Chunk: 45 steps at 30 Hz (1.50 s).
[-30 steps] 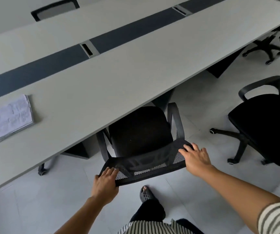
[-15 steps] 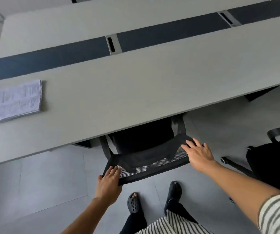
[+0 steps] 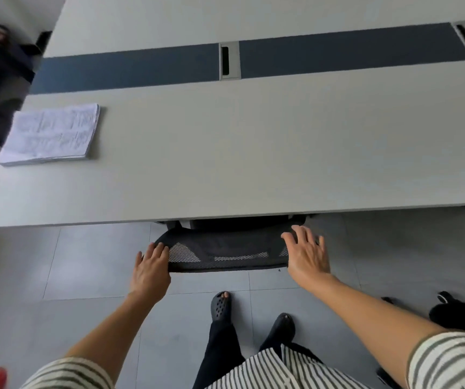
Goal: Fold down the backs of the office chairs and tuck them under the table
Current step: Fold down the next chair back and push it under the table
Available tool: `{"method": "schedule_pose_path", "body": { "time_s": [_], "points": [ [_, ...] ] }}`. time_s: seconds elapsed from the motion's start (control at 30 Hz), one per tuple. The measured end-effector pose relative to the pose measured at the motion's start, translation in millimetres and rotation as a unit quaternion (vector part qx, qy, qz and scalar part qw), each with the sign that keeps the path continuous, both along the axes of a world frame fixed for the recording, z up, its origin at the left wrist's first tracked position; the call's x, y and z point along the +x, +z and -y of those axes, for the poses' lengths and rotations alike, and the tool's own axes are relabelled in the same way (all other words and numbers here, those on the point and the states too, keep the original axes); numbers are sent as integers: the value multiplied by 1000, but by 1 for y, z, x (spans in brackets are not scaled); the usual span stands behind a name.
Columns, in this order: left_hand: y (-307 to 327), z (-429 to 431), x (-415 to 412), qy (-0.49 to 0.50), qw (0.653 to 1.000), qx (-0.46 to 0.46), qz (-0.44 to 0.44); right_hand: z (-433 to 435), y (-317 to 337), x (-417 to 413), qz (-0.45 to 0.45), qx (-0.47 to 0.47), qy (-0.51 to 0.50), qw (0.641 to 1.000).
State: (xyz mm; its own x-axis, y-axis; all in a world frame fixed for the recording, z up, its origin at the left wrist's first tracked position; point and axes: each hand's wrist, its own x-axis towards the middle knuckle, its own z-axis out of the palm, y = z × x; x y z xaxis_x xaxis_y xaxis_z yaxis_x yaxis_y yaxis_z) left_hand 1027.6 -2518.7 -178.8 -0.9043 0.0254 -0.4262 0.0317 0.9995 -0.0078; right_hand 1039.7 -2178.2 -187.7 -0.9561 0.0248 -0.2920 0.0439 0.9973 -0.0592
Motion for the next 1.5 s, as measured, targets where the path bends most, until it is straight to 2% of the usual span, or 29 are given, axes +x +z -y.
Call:
{"method": "schedule_pose_path", "body": {
  "time_s": [0.1,0.23,0.33,0.43,0.67,0.73,0.83,0.97,1.1,1.3,1.5],
  "points": [
    [0,20,-15,-15,1000,-12,-12,18,-4,0,9,-14,14,1000],
    [-5,28,-31,-89,996,1,-24,8,-4,-11,-19,-29,27,999],
    [-10,28,-36,-128,990,21,-56,4,0,-16,11,-26,21,999],
    [-9,31,-34,-146,988,17,-48,7,3,-10,25,-16,9,1000],
    [5,27,-32,-205,977,-22,61,18,12,7,69,41,-73,994],
    [16,23,-34,-223,969,-27,106,18,16,19,74,27,-129,989],
    [40,5,-40,-255,955,15,154,11,28,45,10,-44,-194,980],
    [67,-43,-35,-252,947,153,128,-6,45,98,-39,-150,-298,942],
    [84,-101,-8,-266,927,241,111,-19,59,177,-58,-200,-386,899],
    [88,-176,70,-334,889,276,150,-30,67,330,-106,-246,-515,814],
    [83,-247,150,-389,850,297,195,-39,67,455,-149,-228,-628,729]
  ]
}}
